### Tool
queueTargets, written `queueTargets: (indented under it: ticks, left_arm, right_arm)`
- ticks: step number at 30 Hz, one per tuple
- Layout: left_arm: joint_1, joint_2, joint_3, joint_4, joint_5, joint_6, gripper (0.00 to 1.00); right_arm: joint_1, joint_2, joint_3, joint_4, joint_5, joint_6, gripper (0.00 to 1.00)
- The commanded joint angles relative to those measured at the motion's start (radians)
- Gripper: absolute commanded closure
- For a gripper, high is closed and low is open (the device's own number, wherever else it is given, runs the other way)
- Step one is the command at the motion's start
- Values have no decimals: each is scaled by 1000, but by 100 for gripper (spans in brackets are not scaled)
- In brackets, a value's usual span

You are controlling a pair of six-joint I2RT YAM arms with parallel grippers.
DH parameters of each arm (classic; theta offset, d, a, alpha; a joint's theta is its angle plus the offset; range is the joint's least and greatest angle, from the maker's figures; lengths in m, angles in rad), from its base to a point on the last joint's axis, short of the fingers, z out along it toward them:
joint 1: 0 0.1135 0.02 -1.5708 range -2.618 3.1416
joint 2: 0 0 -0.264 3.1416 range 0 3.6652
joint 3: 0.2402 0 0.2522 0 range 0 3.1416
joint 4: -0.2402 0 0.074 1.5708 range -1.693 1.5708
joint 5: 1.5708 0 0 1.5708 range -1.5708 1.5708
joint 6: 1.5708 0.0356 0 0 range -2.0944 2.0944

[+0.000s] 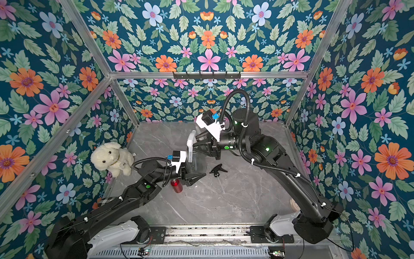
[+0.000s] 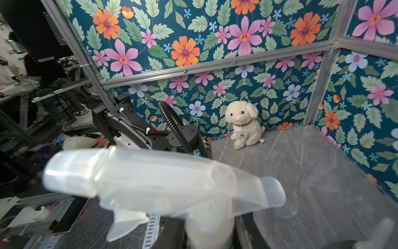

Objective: Attach spray nozzles to spray bottles
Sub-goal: Screw the spray nozzle on the spray bottle.

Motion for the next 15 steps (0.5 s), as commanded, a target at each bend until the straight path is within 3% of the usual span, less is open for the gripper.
queueTargets:
  ticks: [1, 6, 15]
  left_arm:
    - [2, -16, -2, 33, -172, 7, 100]
    - [-3, -35, -12, 40, -344, 29, 100]
    - [-51, -17, 14, 8, -589, 108, 100]
  right_arm:
    - [33, -12, -49, -10, 106, 60, 80]
    - [145, -8, -102, 26, 358, 122, 79]
    - [304, 95, -40, -19, 790, 263, 78]
